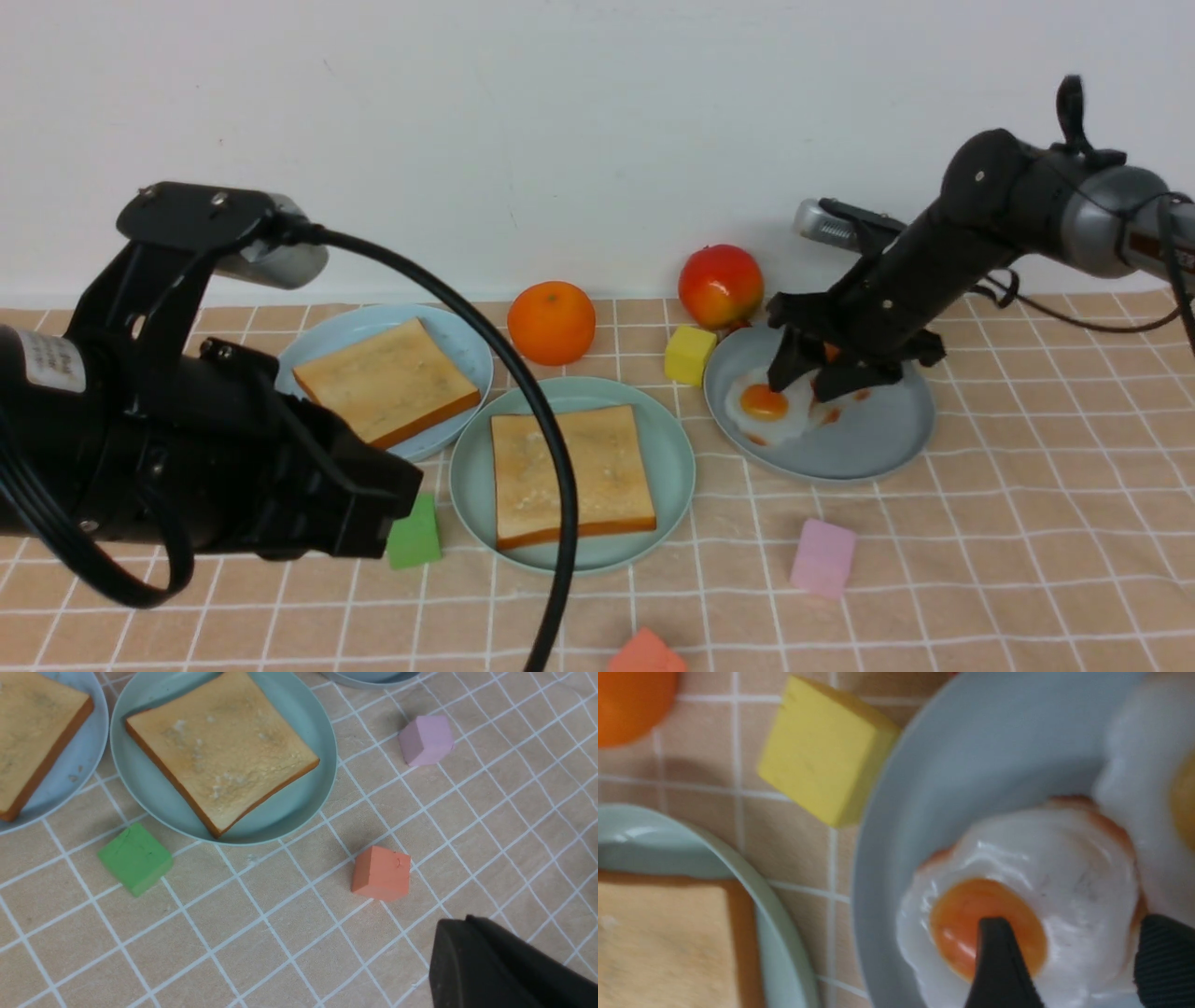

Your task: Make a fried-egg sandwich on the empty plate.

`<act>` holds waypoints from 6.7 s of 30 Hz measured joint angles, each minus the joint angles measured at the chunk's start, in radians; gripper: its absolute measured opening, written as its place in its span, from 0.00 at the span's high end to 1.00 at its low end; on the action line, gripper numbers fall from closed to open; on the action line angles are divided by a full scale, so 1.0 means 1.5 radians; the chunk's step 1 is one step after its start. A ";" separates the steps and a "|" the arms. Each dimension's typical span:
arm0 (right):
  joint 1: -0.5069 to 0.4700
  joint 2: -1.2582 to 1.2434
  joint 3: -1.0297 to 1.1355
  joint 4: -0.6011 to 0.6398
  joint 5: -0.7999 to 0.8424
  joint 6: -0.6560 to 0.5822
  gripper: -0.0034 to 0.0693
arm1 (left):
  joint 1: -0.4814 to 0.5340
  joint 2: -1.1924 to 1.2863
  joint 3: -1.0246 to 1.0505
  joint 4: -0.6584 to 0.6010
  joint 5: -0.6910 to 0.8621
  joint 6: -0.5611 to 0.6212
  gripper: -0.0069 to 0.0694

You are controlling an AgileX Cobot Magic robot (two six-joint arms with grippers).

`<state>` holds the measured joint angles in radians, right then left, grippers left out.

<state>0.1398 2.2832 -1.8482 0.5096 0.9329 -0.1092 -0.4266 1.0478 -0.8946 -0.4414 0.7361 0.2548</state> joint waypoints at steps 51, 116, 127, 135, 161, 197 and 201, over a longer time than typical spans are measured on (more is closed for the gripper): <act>0.165 -0.015 0.004 0.142 -0.026 -0.069 0.59 | 0.000 0.008 0.000 0.066 0.026 -0.050 0.84; 0.227 -0.876 0.527 0.092 -0.023 -0.340 0.95 | 0.214 0.507 -0.309 -0.119 -0.066 -0.148 0.89; 0.227 -0.876 0.527 0.092 -0.037 -0.340 0.95 | 0.134 0.585 -0.255 -0.173 -0.077 -0.104 0.89; 0.227 -0.876 0.527 0.092 -0.037 -0.340 0.94 | 0.134 0.612 -0.255 -0.234 -0.081 -0.042 0.88; 0.227 -0.899 0.545 0.051 -0.057 -0.213 0.89 | 0.145 0.440 -0.349 -0.132 0.191 -0.052 0.28; 0.227 -1.403 1.040 0.127 -0.234 -0.325 0.85 | 0.145 -0.709 0.222 0.029 0.199 -0.395 0.93; 0.227 -1.403 1.040 0.127 -0.229 -0.325 0.84 | 0.145 -0.704 0.223 0.034 0.202 -0.397 0.93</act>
<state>0.4797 0.1784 -0.2878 0.7003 0.5888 -0.5965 -0.2096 -0.0082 -0.5605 -0.3908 1.0391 -0.3408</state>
